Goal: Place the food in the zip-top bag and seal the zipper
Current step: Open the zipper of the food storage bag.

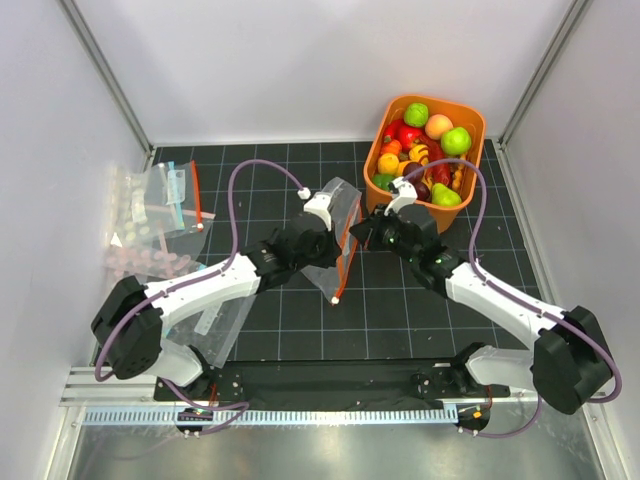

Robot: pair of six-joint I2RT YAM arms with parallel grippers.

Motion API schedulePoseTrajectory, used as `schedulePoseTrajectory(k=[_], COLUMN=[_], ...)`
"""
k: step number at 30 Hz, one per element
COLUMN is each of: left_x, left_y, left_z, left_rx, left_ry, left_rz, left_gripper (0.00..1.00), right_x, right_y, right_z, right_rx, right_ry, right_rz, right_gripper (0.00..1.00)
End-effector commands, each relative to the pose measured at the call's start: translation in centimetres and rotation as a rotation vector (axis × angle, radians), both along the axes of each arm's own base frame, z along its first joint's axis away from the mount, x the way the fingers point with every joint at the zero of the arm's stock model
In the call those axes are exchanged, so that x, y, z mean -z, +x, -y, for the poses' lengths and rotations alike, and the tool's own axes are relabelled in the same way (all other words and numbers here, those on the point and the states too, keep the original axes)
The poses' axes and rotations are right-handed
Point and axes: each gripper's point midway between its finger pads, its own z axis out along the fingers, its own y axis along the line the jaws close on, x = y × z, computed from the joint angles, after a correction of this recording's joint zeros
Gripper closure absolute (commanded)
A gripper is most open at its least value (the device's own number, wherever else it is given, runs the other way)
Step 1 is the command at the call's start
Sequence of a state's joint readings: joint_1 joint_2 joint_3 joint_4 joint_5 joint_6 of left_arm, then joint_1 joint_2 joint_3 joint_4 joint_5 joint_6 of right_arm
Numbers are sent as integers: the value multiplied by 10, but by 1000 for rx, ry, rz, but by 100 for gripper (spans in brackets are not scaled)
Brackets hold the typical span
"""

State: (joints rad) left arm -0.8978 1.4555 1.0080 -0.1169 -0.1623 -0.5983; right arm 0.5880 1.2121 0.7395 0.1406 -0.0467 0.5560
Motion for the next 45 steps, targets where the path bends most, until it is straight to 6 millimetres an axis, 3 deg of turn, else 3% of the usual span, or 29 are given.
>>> schedulePoseTrajectory(k=[1, 12, 22, 28, 38, 45], left_x=[-25, -38, -68, -76, -82, -91], left_y=[12, 20, 21, 24, 18, 15], left_z=[-6, -36, -70, -88, -89, -97], left_rx=[-52, -125, -212, -266, -233, -242], left_ry=[-33, -43, 21, 83, 107, 105], left_rz=[46, 56, 138, 162, 151, 172], left_gripper=[100, 100, 100, 100, 100, 100], right_x=[-28, -19, -15, -18, -33, -27], right_y=[1, 8, 11, 12, 10, 9], right_z=[0, 10, 15, 18, 21, 27], right_rx=[16, 78, 108, 119, 105, 120], right_ry=[43, -4, -36, -48, -66, -121], right_rz=[66, 42, 27, 29, 60, 26], right_gripper=[99, 99, 99, 99, 98, 97])
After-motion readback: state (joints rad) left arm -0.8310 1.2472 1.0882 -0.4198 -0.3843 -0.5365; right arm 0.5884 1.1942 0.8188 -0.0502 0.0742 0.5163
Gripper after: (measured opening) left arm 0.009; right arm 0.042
